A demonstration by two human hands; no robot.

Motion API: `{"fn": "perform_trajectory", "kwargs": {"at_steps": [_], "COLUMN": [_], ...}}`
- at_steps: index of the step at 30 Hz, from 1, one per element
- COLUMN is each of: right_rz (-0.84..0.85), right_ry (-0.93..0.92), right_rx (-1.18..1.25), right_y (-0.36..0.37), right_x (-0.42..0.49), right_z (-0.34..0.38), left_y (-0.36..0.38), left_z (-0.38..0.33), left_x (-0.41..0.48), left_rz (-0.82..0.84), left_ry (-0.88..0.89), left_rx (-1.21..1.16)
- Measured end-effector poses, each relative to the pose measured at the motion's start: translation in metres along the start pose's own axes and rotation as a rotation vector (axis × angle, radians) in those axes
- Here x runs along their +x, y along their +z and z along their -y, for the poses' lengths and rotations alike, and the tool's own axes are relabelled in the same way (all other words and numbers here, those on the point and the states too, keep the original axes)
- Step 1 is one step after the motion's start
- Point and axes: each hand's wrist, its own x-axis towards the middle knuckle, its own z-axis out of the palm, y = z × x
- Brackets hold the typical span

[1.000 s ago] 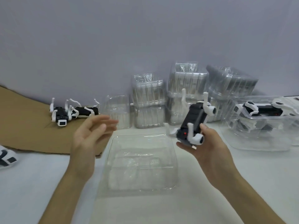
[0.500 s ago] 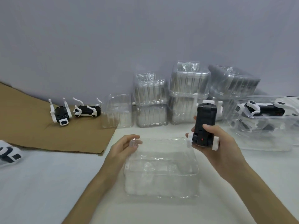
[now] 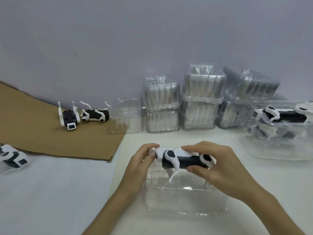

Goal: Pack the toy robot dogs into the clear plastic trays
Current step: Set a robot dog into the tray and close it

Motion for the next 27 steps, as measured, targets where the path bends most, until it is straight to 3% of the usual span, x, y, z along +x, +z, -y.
{"fn": "perform_trajectory", "kwargs": {"at_steps": [10,17,19,21,24,27], "right_rz": [0.195,-0.148,-0.167,-0.056,0.240,0.291], "right_ry": [0.092,0.071,0.219,0.438,0.686,0.698], "right_rx": [-0.218,-0.049,0.022,0.024,-0.088,0.062], "right_y": [-0.002,-0.005,-0.015,-0.027,-0.034,-0.029], "right_x": [0.002,0.003,0.007,0.007,0.003,0.003], "right_z": [-0.003,0.001,-0.001,-0.011,-0.027,-0.026], "left_y": [0.003,-0.005,-0.008,-0.010,-0.009,-0.001], "left_z": [-0.003,-0.005,-0.007,-0.012,-0.014,-0.016], "left_x": [-0.002,0.000,-0.001,-0.003,-0.004,-0.006], "left_rz": [-0.015,-0.030,-0.057,-0.021,0.041,0.014], "left_ry": [-0.008,-0.183,-0.236,-0.279,-0.333,-0.344], "left_rx": [0.027,0.104,0.227,0.375,0.474,0.381]}}
